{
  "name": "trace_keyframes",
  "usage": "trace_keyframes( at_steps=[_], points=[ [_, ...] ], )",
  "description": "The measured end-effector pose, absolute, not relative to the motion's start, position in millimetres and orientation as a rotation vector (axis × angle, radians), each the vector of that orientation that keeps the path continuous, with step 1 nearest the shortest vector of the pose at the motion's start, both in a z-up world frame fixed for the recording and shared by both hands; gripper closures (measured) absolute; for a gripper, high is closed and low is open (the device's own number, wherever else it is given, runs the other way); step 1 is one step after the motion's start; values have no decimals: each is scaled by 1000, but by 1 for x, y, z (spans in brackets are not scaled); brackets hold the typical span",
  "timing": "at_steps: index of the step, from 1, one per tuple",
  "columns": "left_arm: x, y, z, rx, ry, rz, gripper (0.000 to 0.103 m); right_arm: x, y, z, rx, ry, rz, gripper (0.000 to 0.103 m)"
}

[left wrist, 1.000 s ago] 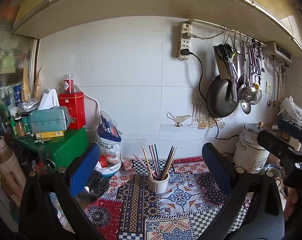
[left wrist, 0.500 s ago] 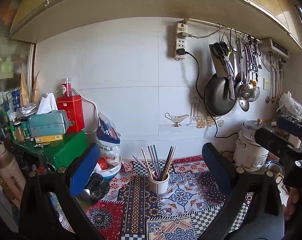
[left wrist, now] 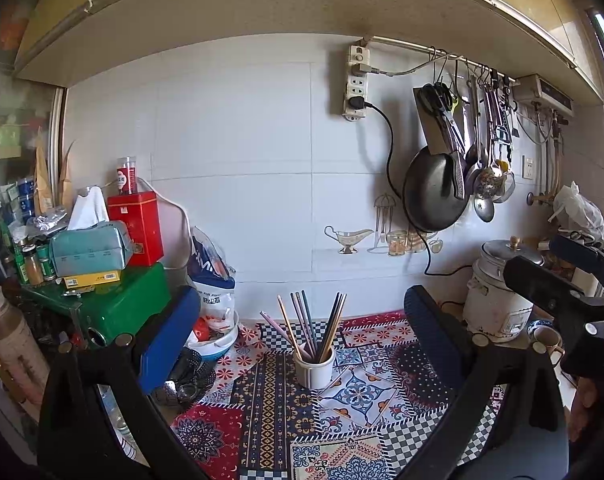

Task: Organize utensils

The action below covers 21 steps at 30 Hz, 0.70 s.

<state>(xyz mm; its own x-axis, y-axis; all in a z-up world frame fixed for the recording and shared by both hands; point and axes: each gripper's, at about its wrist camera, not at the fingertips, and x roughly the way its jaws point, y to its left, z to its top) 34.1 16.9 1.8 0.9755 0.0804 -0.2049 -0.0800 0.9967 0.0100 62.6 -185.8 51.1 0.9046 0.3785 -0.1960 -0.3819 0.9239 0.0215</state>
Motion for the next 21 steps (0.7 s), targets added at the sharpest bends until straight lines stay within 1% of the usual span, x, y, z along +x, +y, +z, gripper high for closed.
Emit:
trace_keyframes(
  at_steps=[21],
  points=[
    [33,17,2,9,189,50,1,67,-184,51,-11,204,392,1]
  ],
)
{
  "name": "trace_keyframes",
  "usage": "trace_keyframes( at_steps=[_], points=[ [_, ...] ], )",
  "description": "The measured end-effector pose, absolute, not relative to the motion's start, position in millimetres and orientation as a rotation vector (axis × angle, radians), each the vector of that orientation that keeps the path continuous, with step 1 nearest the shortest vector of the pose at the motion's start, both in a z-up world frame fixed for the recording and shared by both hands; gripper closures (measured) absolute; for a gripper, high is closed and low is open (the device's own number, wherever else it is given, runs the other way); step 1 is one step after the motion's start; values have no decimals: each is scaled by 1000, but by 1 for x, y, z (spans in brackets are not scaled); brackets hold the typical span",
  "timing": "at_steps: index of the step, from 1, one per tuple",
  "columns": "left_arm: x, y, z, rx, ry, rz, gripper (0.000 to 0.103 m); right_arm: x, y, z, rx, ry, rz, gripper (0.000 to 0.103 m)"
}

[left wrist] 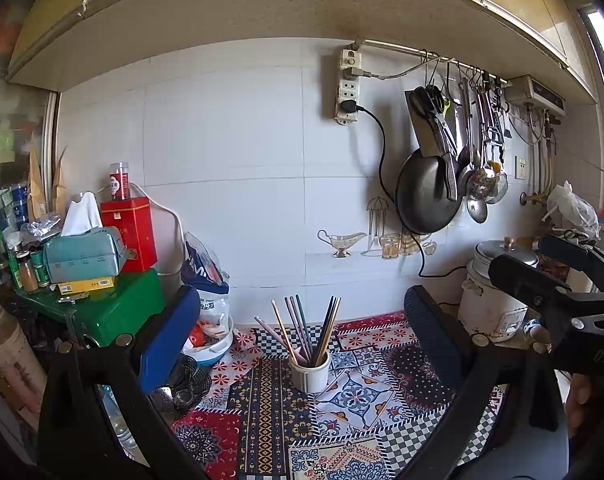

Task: Organize utensils

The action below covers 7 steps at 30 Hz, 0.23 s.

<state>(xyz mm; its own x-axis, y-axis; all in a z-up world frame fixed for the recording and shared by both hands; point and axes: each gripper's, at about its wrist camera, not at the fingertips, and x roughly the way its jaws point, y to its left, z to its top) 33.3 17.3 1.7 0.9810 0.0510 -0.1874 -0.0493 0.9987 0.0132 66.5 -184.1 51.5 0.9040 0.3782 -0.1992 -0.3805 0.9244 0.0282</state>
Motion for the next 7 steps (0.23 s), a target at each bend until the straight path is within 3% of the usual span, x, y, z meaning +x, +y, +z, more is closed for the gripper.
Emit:
trace_keyframes(
  at_steps=[7],
  points=[
    [39,26,2,-29,194,46,1,68,-182,51,-11,203,392,1]
  ],
)
